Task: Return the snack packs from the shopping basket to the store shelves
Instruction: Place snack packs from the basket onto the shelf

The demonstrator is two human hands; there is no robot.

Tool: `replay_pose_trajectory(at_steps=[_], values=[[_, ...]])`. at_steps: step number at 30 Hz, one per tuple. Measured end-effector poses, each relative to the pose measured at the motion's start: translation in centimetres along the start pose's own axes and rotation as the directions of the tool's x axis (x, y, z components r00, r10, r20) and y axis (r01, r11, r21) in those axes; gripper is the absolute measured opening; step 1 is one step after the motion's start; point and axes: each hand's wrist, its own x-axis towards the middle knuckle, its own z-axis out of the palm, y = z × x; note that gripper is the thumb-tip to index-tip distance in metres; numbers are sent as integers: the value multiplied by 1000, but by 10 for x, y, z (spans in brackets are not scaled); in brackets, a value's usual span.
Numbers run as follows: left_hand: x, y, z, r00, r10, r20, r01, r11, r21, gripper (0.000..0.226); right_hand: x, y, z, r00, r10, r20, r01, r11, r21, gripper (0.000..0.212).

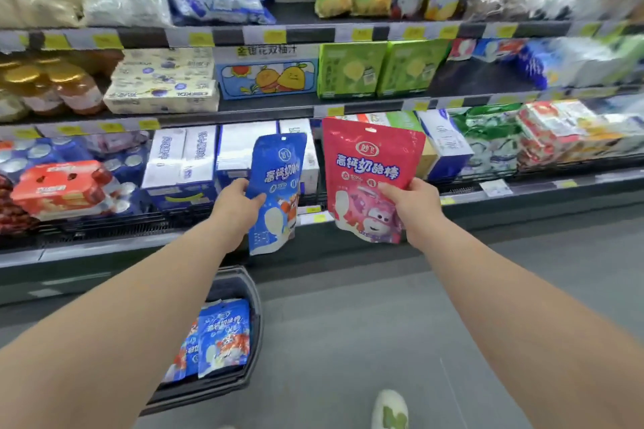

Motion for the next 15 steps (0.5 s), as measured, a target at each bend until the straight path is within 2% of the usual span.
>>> replay_pose_trajectory(at_steps=[6,10,15], values=[[-13,78,164,999,33,23,-32,998,-47,17,61,-15,-172,996,-10,-92,14,999,42,15],[-12,129,242,997,40,68,-36,997,-64,17,95,-23,-247,986,-4,-167,12,999,48,10],[16,180,317,989,88,122,-77,993,-92,13,151,-31,-307,974,36,-222,-21,997,72,6]])
